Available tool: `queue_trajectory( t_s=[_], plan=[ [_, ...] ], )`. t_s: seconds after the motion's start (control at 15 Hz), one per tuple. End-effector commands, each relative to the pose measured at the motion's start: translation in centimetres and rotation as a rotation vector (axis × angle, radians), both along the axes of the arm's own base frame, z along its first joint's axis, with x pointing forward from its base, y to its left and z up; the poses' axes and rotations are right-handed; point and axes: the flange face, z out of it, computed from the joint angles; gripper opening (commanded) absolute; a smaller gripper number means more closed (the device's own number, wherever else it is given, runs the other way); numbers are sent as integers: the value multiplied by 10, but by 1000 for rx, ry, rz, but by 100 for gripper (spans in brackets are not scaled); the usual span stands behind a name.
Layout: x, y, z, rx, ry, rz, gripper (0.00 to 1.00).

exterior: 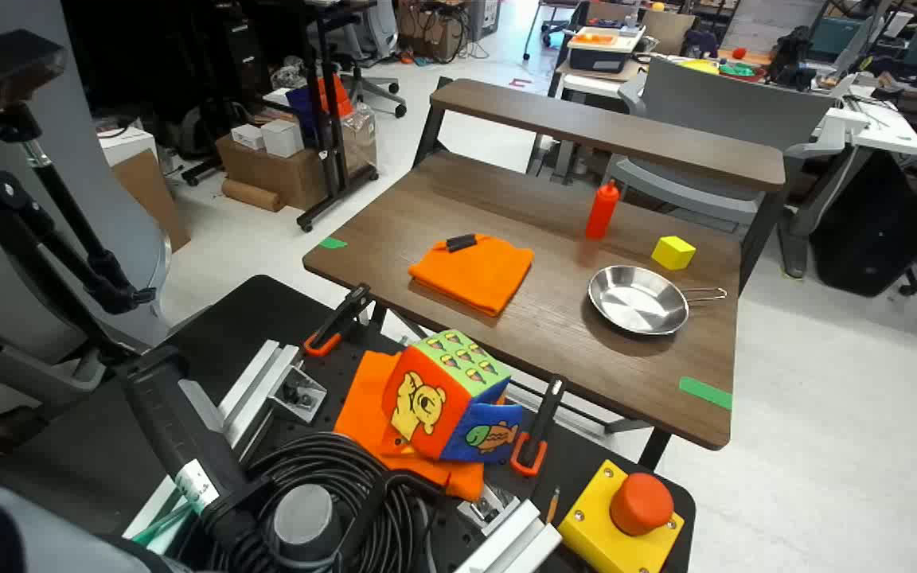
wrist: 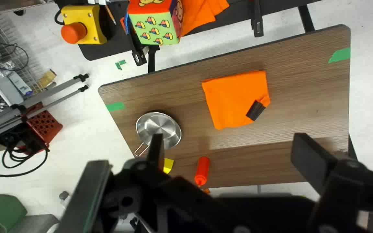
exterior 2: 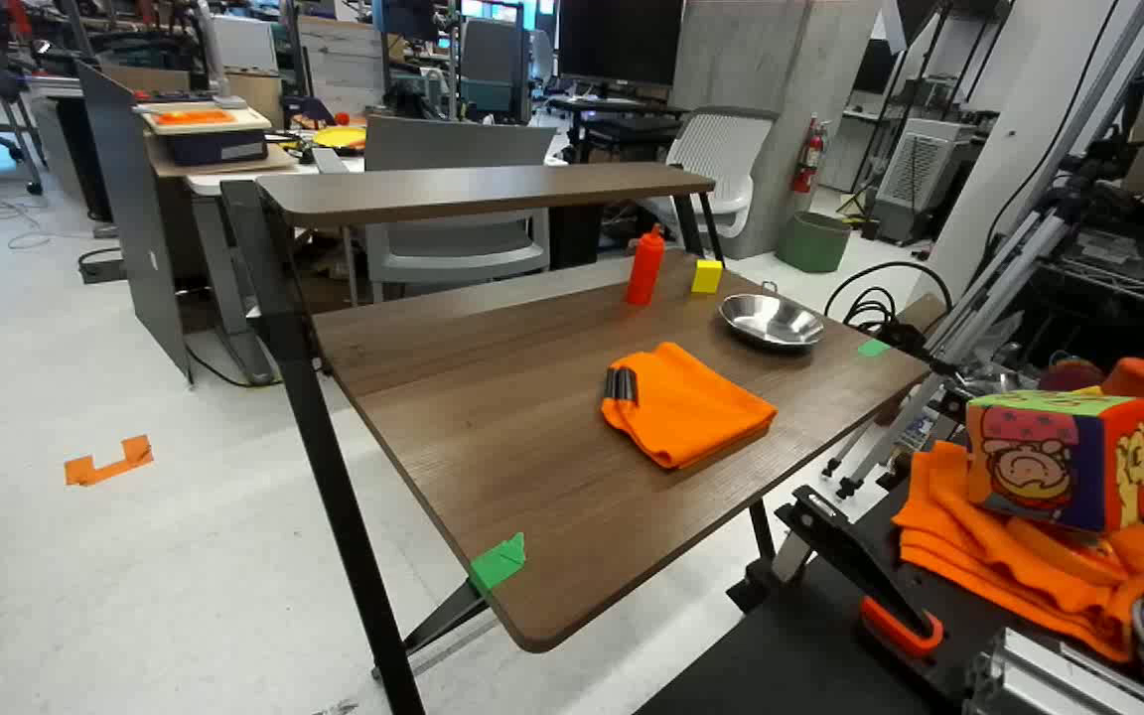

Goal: Slide the orange cloth forward

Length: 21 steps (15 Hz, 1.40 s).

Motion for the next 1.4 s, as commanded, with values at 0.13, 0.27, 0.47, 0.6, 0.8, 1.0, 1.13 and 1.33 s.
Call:
queue_trajectory(
  t_s=[0.13, 0.27, 0.47, 0.6, 0.8, 1.0, 1.13, 1.33],
  plan=[
    [0, 0, 1, 0, 1, 0, 100],
    [0, 0, 1, 0, 1, 0, 100],
    [0, 0, 1, 0, 1, 0, 100],
    [8, -3, 0, 4, 2, -1, 100],
    [32, -12, -10, 16, -12, 22, 100],
    [70, -29, -33, 39, -21, 56, 100],
    [96, -42, -56, 54, -19, 97, 100],
    [130, -58, -94, 83, 9, 175, 100]
  ],
)
